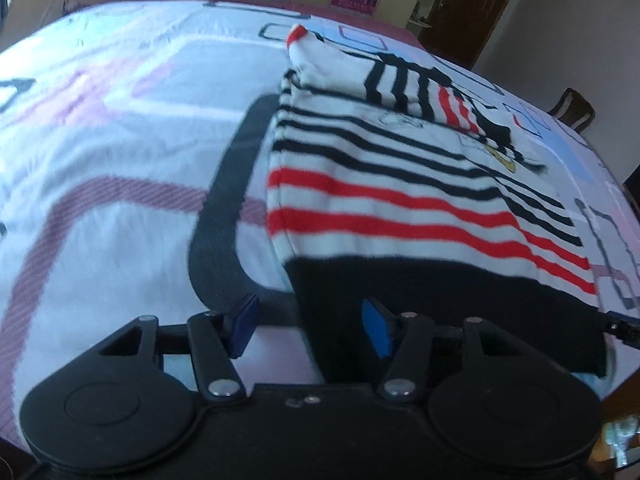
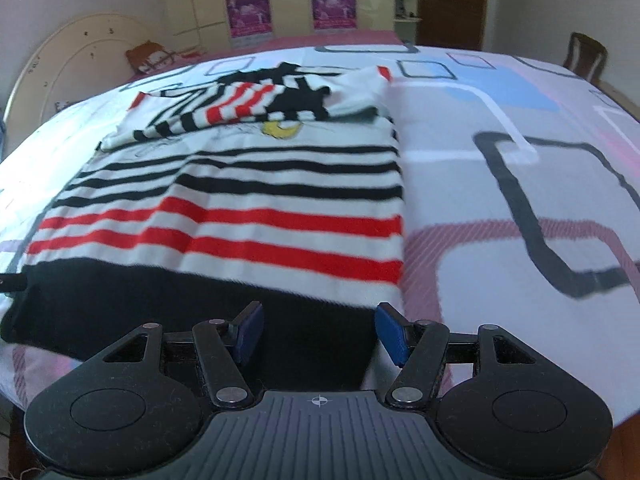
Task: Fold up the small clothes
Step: 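Move both open grippers over the sweater's black hem band, then grasp the black hem band with the left gripper while the right gripper grasps it too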
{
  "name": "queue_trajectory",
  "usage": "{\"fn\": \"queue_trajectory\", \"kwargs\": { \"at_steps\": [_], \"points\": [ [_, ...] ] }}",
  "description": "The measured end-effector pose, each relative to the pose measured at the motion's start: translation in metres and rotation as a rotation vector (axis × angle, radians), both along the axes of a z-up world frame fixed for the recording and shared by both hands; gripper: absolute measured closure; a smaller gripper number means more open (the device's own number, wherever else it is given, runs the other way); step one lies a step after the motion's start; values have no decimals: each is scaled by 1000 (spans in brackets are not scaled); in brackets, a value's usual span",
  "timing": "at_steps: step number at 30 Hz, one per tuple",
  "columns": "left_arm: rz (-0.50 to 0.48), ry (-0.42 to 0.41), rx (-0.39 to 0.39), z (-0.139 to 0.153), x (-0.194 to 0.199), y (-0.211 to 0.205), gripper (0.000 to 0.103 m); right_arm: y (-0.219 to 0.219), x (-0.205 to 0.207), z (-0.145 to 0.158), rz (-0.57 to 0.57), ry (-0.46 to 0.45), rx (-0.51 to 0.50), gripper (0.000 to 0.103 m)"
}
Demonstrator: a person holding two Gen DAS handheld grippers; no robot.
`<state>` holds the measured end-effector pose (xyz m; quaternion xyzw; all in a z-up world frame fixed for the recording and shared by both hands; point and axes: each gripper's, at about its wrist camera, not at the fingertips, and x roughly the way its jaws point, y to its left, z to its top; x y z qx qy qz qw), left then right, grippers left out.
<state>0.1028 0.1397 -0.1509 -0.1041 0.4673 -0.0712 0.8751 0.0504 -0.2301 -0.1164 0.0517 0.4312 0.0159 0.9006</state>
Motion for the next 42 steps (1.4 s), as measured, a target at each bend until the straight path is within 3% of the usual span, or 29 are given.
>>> {"fn": "queue_trajectory", "kwargs": {
  "at_steps": [9, 10, 13, 15, 17, 18, 22, 33, 42],
  "points": [
    [-36, 27, -54, -5, -11, -10, 50, -10, -21, -11, -49, 37, 69, 42],
    [-38, 29, -61, -6, -12, -12, 51, -8, -22, -12, -48, 41, 74, 52],
    [-44, 31, -80, -6, -15, -13, 59, -6, -24, -12, -42, 46, 101, 68],
    [-48, 37, -95, -7, -16, -13, 63, -4, -24, -12, -40, 49, 104, 71],
    [-55, 41, -115, -7, -17, -13, 79, -3, -26, -12, -37, 50, 117, 80],
    [-62, 48, -127, -8, -17, -13, 82, -3, -25, -12, -36, 51, 122, 85],
    [-68, 48, -153, -9, -15, -8, 90, -5, -24, -11, -23, 55, 133, 91],
    [-107, -38, -192, 10, -14, -4, 95, -8, -23, 3, -33, 25, 197, 94],
    [-123, -145, -224, 43, 8, -6, 95, -11, -8, 33, -42, -58, 236, 94]
  ]
}}
